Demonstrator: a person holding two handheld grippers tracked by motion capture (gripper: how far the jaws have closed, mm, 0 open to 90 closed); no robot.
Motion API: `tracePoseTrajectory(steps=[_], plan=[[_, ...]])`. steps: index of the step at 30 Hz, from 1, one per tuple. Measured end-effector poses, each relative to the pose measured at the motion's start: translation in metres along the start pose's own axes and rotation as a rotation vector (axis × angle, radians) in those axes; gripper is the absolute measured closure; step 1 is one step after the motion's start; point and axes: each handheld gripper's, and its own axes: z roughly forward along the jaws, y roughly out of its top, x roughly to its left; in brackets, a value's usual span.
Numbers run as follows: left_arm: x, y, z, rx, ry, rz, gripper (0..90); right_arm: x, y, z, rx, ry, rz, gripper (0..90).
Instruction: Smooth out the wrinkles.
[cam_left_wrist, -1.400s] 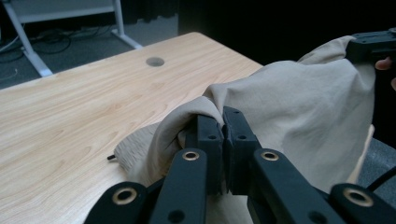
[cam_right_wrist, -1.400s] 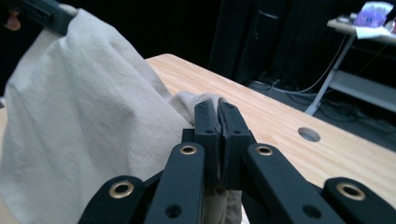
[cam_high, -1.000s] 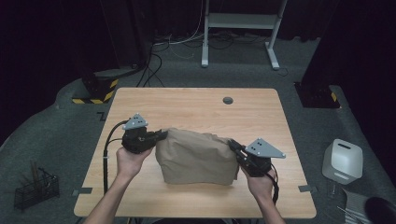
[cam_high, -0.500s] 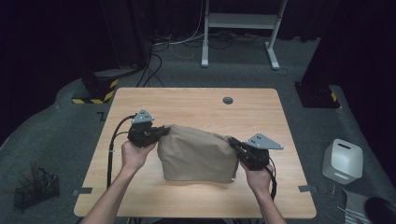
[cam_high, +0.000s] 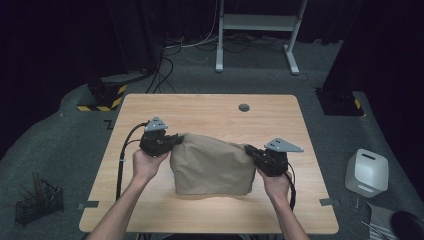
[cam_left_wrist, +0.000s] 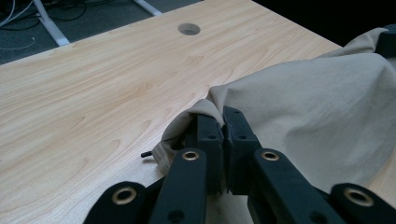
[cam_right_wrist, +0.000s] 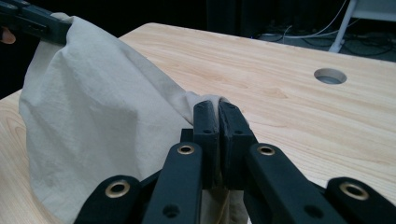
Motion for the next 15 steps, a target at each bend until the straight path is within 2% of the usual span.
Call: tracePoseTrajectory(steps=[15], plan=[[0.006, -0.002, 0.008, 0.019, 0.009, 0.008, 86.8, -0.010, 0.001, 0.014, 0.018, 0.011, 0.044, 86.4]])
